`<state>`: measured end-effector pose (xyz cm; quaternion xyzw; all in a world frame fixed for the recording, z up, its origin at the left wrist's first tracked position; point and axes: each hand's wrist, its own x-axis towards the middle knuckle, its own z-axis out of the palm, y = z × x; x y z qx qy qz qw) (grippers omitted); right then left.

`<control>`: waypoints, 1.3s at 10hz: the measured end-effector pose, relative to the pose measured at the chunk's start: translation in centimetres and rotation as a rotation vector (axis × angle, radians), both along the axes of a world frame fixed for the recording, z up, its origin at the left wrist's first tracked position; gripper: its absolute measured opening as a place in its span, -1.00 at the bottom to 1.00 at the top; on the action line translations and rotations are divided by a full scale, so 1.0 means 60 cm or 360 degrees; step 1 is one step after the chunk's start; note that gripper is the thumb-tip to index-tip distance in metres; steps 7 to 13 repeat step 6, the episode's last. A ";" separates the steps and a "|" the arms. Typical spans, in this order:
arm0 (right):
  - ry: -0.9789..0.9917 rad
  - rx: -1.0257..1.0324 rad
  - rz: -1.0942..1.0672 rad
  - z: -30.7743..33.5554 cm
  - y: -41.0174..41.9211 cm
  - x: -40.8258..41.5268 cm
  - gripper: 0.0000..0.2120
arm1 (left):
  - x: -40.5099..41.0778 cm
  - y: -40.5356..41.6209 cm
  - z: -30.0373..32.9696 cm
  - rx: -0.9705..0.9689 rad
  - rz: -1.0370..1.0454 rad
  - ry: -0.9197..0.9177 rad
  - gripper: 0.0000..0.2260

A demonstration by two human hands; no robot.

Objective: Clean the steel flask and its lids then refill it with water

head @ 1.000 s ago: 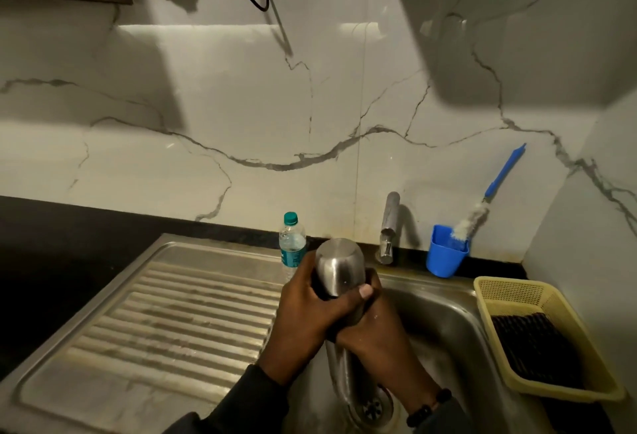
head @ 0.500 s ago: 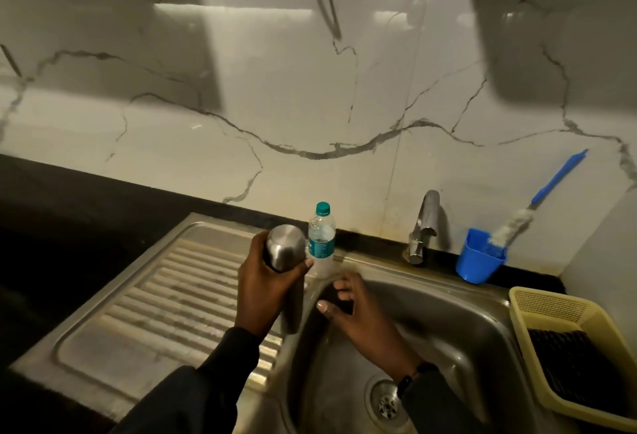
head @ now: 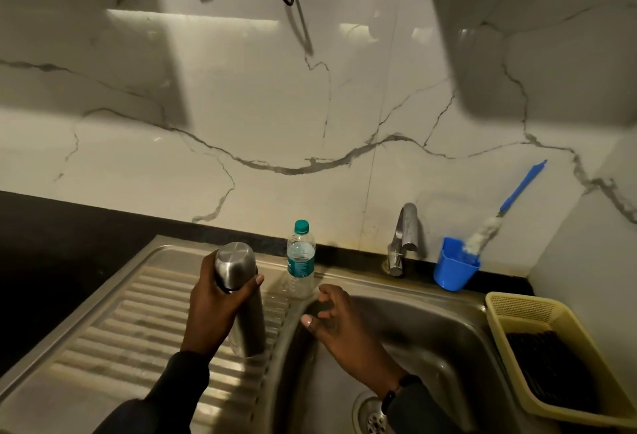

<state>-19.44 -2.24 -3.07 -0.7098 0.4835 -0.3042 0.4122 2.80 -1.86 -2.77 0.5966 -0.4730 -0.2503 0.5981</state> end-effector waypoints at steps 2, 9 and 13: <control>-0.0032 -0.0030 -0.0016 0.008 -0.004 -0.005 -0.48 | 0.003 0.003 -0.005 0.0013 -0.0048 0.0025 -0.42; -0.0106 -0.0108 -0.0037 0.042 0.008 -0.046 -0.62 | -0.002 0.032 0.028 -0.0041 -0.0038 0.0041 -0.23; -0.0106 -0.0108 -0.0037 0.042 0.008 -0.046 -0.62 | -0.002 0.032 0.028 -0.0041 -0.0038 0.0041 -0.23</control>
